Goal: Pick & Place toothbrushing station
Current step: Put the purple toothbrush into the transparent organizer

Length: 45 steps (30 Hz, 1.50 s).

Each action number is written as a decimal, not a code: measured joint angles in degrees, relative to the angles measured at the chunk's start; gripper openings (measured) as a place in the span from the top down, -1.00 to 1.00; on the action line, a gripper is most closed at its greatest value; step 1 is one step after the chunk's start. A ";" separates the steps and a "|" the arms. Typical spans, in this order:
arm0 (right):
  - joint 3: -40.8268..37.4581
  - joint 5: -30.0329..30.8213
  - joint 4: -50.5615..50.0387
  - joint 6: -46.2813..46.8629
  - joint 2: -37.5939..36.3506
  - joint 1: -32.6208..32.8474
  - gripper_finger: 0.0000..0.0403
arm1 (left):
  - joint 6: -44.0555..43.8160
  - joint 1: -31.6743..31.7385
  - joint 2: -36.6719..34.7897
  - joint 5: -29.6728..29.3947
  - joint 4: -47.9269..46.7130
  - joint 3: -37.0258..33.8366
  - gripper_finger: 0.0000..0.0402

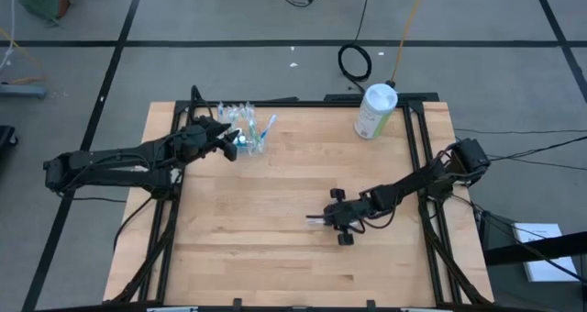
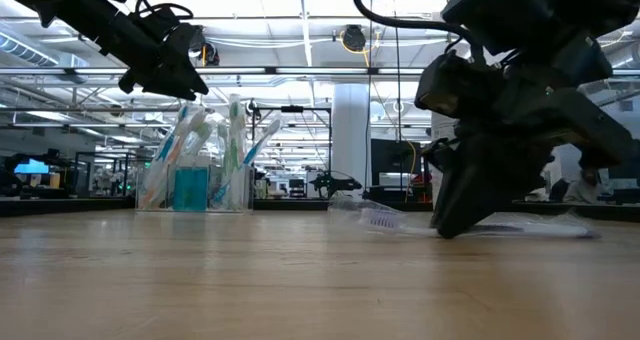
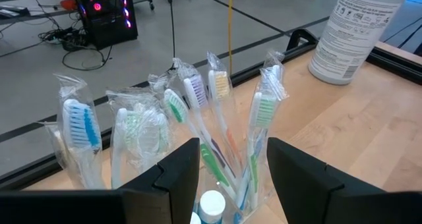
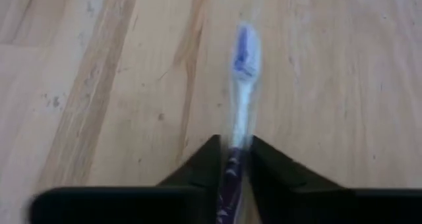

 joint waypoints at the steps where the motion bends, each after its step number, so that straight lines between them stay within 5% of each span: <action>1: 0.00 -0.04 0.47 0.00 0.02 -0.26 0.81 | 0.05 0.00 0.00 0.00 0.00 0.00 0.08; 8: -0.59 -1.28 15.90 -7.13 -0.45 -3.06 0.91 | 2.54 -0.02 -0.01 4.29 0.75 0.00 0.08; 13: -0.22 -0.46 35.83 -19.77 -2.13 -8.56 0.99 | 9.29 -0.34 0.00 18.97 5.74 0.00 0.08; 19: 0.90 -0.67 56.27 -19.85 -2.21 -18.22 1.00 | 18.50 -2.17 0.00 35.60 14.21 0.00 0.08; 26: 5.86 -14.09 60.27 -11.47 -2.27 -24.65 1.00 | 23.00 -4.23 5.71 35.53 23.98 0.00 0.08; 36: 6.08 -13.98 56.71 -12.28 -2.19 -24.65 1.00 | 22.30 -6.40 23.27 35.88 46.34 -0.04 0.08; 45: 6.08 -13.84 53.88 -13.51 -2.25 -24.65 1.00 | 22.61 -7.09 27.13 35.93 54.67 -0.02 0.08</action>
